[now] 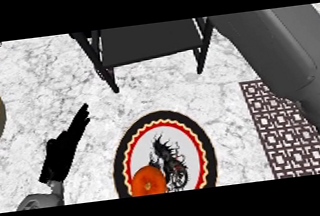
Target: Pick the eggplant from the placemat and place it in the tiered shelf
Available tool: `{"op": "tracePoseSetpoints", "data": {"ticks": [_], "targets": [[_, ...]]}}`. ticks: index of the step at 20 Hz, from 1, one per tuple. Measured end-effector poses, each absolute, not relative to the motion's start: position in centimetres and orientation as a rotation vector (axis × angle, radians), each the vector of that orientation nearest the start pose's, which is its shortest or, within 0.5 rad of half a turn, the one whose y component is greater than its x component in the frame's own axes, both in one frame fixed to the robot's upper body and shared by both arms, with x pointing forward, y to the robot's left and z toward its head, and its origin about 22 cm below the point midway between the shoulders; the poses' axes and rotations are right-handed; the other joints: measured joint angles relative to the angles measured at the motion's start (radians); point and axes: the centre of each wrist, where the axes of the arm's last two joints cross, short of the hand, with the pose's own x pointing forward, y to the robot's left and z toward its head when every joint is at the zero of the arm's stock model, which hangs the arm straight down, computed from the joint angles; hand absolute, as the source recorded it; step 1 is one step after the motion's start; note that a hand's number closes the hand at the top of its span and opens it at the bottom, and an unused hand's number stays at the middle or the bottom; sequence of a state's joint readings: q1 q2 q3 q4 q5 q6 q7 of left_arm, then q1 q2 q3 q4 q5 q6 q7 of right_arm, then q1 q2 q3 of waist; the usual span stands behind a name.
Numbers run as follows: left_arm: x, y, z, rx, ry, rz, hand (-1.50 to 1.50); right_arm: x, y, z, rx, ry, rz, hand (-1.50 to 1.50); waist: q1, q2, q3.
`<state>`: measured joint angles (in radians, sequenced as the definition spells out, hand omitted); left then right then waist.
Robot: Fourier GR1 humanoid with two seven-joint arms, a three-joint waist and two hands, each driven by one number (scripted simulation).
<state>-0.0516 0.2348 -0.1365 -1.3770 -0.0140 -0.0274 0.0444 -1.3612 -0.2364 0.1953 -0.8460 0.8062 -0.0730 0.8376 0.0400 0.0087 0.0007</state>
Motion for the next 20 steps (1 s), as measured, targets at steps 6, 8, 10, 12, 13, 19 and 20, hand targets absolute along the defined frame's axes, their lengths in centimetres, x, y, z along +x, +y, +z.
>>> {"op": "tracePoseSetpoints", "data": {"ticks": [6, 8, 10, 12, 13, 19, 20], "targets": [[25.6, 26.1, -2.6, 0.077, -1.353, -0.329, 0.00, 45.2, -8.4, 28.7, -1.193, -1.392, 0.617, 1.50, 0.010, -0.004, -0.001], [25.8, 26.0, -2.4, 0.078, -1.357, -0.339, 0.00, 45.6, -8.6, 28.4, -1.192, -1.378, 0.619, 1.50, 0.014, -0.010, -0.002], [25.8, 25.6, -2.5, 0.070, -1.356, -0.344, 0.00, 46.0, -8.8, 28.4, -1.188, -1.360, 0.634, 1.50, 0.018, -0.013, -0.003], [26.0, 25.2, -2.6, 0.069, -1.359, -0.344, 0.00, 46.1, -9.1, 28.6, -1.127, -1.370, 0.601, 1.50, 0.019, -0.014, -0.002], [26.0, 25.2, -2.6, 0.065, -1.361, -0.346, 0.00, 46.2, -9.4, 28.7, -1.073, -1.380, 0.549, -1.50, 0.023, -0.015, 0.000], [26.2, 24.8, -2.4, 0.051, -1.368, -0.362, 0.00, 46.4, -11.6, 29.3, -0.725, -1.436, 0.218, -1.50, 0.034, -0.016, 0.007], [26.1, 24.7, -2.5, 0.049, -1.365, -0.362, 0.00, 46.4, -11.8, 29.3, -0.674, -1.454, 0.170, -1.50, 0.035, -0.015, 0.007]]}}
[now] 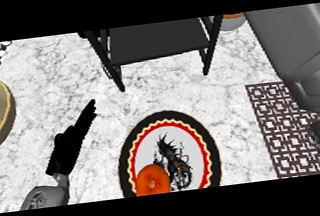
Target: Pick the eggplant from the placemat and place it in the tiered shelf
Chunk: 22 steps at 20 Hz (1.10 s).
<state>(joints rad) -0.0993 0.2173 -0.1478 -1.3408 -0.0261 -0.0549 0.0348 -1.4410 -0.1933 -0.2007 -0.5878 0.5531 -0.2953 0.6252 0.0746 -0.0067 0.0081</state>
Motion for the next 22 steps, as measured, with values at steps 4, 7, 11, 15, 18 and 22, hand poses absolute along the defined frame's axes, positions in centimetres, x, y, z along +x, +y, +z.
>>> {"op": "tracePoseSetpoints", "data": {"ticks": [4, 7, 11, 15, 18, 22], "targets": [[26.0, 24.9, -2.6, 0.050, -1.363, -0.365, 0.00, 46.4, -12.2, 28.1, -0.550, -1.556, -0.001, -1.50, -0.001, 0.000, 0.001], [25.8, 25.0, -2.5, 0.051, -1.358, -0.359, 0.00, 46.4, -12.0, 27.3, -0.519, -1.629, -0.127, -1.50, -0.005, -0.002, -0.002], [25.6, 25.3, -2.5, 0.068, -1.352, -0.346, 0.00, 46.5, -12.0, 27.0, -0.530, -1.682, -0.303, -1.50, -0.011, -0.001, -0.012], [25.1, 25.8, -2.7, 0.086, -1.345, -0.326, 0.00, 46.9, -13.9, 26.5, -0.606, -1.669, -0.447, -1.50, -0.030, 0.005, -0.013], [24.8, 26.7, -2.7, 0.100, -1.337, -0.300, 0.00, 47.1, -17.0, 25.6, -0.668, -1.618, -0.525, -1.50, -0.055, 0.003, -0.009], [24.1, 27.0, -3.1, 0.116, -1.331, -0.277, 0.00, 46.4, -21.6, 23.9, -0.709, -1.572, -0.539, -1.50, -0.083, -0.003, -0.007]]}}
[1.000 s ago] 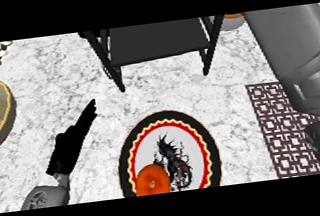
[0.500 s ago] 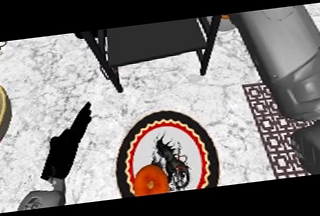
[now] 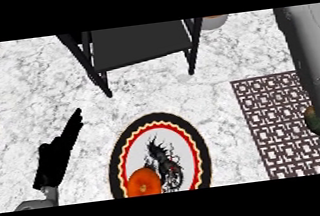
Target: Pick the eggplant from the placemat and place it in the tiered shelf
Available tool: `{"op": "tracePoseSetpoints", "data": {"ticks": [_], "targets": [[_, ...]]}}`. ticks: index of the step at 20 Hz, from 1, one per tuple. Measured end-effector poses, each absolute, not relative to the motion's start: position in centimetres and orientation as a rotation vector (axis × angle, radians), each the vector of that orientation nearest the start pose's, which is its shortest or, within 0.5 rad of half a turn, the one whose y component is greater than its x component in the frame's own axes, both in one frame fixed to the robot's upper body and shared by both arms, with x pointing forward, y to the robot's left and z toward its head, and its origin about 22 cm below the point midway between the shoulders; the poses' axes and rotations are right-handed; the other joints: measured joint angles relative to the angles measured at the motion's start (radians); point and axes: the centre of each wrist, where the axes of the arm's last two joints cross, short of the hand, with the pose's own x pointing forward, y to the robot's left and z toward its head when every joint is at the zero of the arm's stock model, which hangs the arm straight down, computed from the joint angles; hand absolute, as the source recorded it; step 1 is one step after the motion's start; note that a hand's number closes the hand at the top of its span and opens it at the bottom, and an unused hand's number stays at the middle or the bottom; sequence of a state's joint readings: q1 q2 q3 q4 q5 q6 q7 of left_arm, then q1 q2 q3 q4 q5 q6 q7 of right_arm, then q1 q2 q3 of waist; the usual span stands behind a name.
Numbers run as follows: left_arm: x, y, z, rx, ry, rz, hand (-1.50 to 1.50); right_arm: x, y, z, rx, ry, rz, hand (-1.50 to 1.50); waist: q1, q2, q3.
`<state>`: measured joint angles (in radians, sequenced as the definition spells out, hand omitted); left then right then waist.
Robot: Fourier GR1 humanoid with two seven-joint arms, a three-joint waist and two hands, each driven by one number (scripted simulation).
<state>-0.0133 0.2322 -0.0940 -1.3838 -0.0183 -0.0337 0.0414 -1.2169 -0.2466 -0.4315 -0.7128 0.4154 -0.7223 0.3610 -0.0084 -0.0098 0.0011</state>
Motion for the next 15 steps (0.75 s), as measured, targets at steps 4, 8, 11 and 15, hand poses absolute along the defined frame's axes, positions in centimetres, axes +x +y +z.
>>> {"op": "tracePoseSetpoints", "data": {"ticks": [4, 8, 11, 15], "targets": [[23.8, 27.7, -3.2, 0.130, -1.326, -0.262, 0.00, 44.4, -25.9, 23.6, -0.713, -1.587, -0.496, -1.50, -0.020, -0.005, 0.001], [23.7, 27.4, -3.2, 0.128, -1.329, -0.265, 0.00, 41.6, -29.4, 22.5, -0.718, -1.603, -0.446, -1.50, -0.019, -0.003, 0.001], [23.8, 27.7, -3.0, 0.126, -1.326, -0.270, 0.00, 39.1, -31.8, 22.4, -0.714, -1.624, -0.399, -1.50, -0.017, -0.002, 0.001], [23.9, 27.7, -2.9, 0.118, -1.331, -0.273, 0.00, 36.6, -33.2, 22.0, -0.719, -1.620, -0.347, -1.50, -0.005, 0.002, 0.001]]}}
